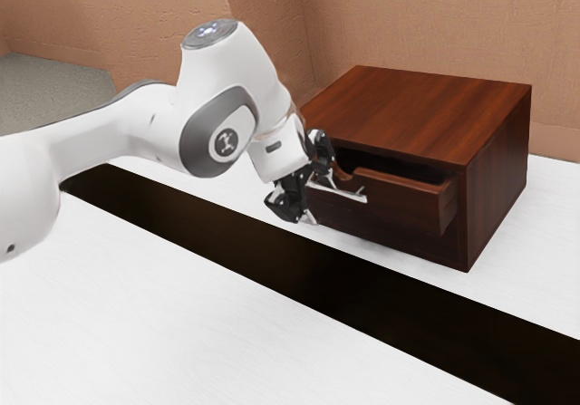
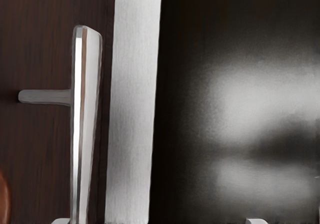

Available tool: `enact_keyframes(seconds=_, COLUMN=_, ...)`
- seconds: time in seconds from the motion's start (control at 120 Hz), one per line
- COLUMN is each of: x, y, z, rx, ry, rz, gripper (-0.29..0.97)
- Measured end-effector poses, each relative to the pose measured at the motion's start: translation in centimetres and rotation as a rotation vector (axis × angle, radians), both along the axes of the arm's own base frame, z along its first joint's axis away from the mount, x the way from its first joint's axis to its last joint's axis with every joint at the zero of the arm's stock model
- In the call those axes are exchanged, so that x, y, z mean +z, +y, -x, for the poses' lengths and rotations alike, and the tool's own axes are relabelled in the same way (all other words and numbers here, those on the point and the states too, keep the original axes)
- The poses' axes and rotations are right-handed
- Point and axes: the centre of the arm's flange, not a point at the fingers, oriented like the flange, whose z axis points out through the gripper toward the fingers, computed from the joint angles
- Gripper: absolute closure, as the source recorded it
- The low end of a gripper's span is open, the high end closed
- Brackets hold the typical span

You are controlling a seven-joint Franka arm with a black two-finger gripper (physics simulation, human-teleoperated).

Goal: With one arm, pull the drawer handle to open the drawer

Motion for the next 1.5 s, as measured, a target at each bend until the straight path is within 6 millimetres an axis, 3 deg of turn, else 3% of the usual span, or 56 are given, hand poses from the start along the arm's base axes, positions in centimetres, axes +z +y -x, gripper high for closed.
enact_keyframes(seconds=0.475, x=-0.2, y=-0.5, z=5.0, rx=0.034, ry=0.011, rz=-0.012, gripper=0.3)
enact_keyframes(seconds=0.767, x=0.2, y=-0.7, z=9.2, rx=0.057, ry=-0.001, rz=-0.024, gripper=0.33)
enact_keyframes(seconds=1.142, x=0.0, y=-0.7, z=12.7, rx=0.088, ry=-0.015, rz=-0.03, gripper=0.33)
enact_keyframes(seconds=1.317, x=0.5, y=-0.8, z=14.1, rx=0.1, ry=-0.033, rz=-0.031, gripper=0.39)
enact_keyframes(seconds=1.408, x=1.6, y=-0.8, z=14.6, rx=0.108, ry=-0.062, rz=-0.023, gripper=0.45)
enact_keyframes(seconds=1.45, x=4.4, y=-1.2, z=15.4, rx=0.105, ry=-0.12, rz=-0.022, gripper=0.36)
enact_keyframes(seconds=1.5, x=9.8, y=-3.5, z=18.2, rx=0.074, ry=-0.235, rz=-0.024, gripper=0.27)
